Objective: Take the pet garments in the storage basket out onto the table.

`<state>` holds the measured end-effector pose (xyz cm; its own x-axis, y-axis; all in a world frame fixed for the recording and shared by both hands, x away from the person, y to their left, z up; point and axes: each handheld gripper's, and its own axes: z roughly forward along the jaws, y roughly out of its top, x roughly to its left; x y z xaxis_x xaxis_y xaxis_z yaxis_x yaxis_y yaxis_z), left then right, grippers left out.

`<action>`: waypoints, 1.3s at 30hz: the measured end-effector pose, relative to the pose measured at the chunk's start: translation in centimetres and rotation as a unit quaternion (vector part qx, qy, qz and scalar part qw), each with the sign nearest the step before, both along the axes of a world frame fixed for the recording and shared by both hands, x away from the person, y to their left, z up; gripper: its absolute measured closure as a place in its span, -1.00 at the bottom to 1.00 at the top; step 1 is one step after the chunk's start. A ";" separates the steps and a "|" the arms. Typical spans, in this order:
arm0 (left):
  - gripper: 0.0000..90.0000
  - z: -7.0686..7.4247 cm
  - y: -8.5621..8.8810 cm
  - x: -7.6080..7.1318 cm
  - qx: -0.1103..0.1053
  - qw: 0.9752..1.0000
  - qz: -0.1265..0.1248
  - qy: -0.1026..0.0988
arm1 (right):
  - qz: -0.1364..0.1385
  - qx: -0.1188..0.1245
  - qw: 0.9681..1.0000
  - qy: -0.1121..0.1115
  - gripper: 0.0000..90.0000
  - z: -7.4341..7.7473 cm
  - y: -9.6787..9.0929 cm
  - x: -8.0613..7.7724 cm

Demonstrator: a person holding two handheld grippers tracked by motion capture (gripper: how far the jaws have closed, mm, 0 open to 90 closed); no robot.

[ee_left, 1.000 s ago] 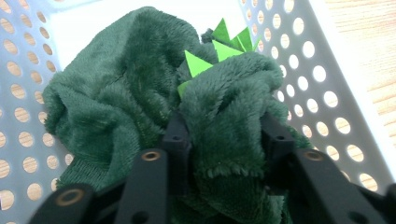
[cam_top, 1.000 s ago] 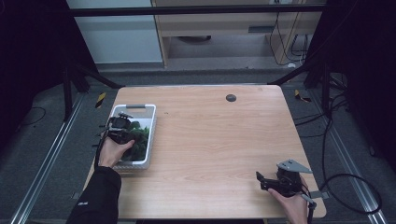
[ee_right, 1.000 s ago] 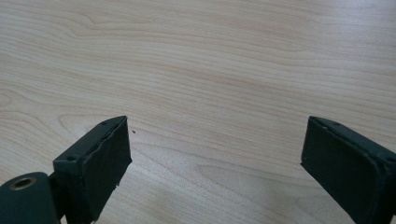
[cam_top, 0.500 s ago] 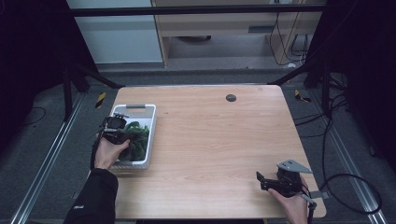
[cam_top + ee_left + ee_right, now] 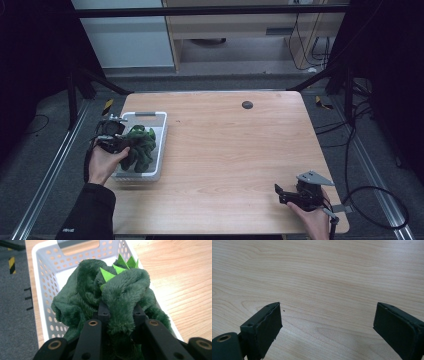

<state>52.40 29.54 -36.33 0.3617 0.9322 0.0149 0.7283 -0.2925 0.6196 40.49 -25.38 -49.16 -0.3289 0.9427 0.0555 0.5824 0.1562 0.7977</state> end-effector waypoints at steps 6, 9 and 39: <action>0.68 1.2 0.5 -0.8 -0.001 1.000 -0.008 -0.012 | 0.000 0.000 1.000 0.000 -0.82 0.0 0.0 0.0; 0.68 1.6 0.7 -1.0 -0.005 1.000 -0.013 -0.015 | 0.000 0.000 1.000 0.001 -0.82 0.0 0.1 0.0; 0.68 7.8 -3.2 -5.2 0.001 0.991 -0.125 -0.055 | 0.000 0.004 1.000 -0.002 -0.82 0.1 0.0 0.0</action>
<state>47.17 26.37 -28.48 0.5773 0.8137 0.0685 0.5613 -0.4563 0.6905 40.48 -25.37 -49.08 -0.3283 0.9426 0.0619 0.5798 0.1493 0.8010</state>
